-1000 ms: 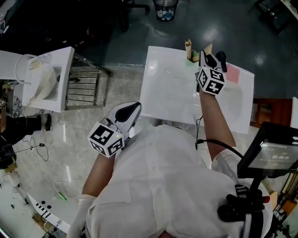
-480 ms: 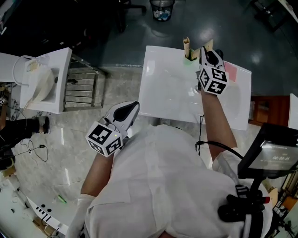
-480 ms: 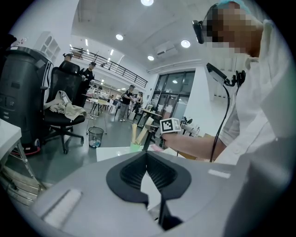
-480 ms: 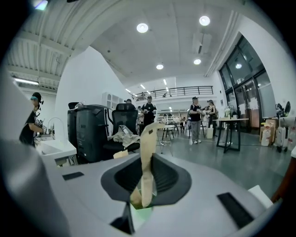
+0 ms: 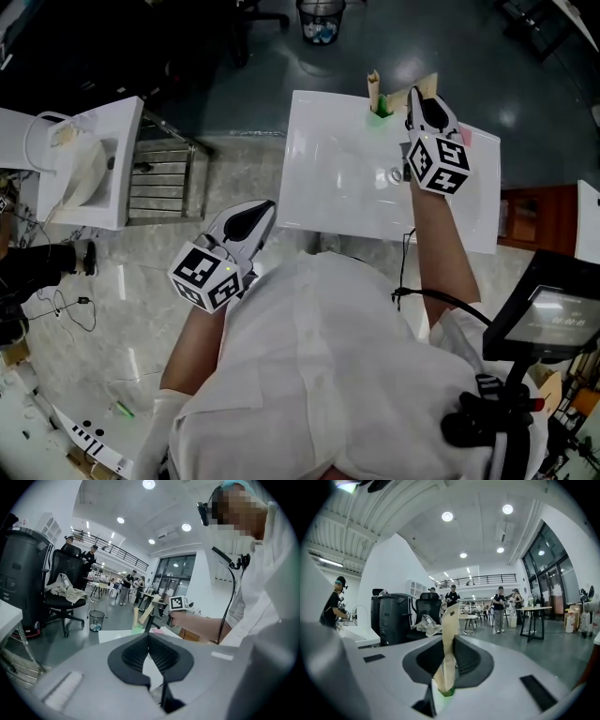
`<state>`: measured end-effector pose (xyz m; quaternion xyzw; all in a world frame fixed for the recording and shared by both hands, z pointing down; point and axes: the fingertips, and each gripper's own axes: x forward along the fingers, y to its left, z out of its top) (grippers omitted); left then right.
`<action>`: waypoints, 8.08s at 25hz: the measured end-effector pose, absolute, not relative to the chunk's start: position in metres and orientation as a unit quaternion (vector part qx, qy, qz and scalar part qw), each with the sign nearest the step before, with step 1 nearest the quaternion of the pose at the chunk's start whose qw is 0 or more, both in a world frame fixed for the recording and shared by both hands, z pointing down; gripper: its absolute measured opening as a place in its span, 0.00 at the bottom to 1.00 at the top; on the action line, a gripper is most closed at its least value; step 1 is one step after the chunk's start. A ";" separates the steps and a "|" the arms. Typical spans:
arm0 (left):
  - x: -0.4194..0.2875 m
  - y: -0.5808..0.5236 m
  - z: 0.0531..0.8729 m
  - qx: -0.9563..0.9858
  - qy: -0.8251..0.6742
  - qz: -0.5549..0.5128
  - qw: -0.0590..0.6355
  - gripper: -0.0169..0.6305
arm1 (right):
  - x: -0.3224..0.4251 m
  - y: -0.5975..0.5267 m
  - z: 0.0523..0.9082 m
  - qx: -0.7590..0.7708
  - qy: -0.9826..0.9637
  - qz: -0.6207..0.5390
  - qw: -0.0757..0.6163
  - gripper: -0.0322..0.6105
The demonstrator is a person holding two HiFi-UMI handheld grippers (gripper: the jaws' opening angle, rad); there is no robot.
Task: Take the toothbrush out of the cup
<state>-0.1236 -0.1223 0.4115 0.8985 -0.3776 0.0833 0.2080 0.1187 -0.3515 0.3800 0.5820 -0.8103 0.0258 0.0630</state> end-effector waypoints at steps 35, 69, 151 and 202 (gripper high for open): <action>-0.146 -0.041 0.422 0.933 -0.289 0.084 0.196 0.04 | 0.075 -0.134 0.389 0.551 -0.822 0.066 0.124 0.12; 0.003 -0.229 0.444 0.904 -0.370 0.107 0.184 0.25 | 0.208 -0.136 0.413 0.516 -0.841 0.099 0.125 0.12; -0.051 -0.278 0.367 0.852 -0.492 0.006 0.182 0.15 | 0.192 -0.182 0.420 0.436 -0.884 0.108 0.130 0.12; -0.112 -0.026 0.387 0.919 -0.348 0.096 0.160 0.15 | 0.076 -0.020 0.399 0.481 -0.860 0.092 0.141 0.12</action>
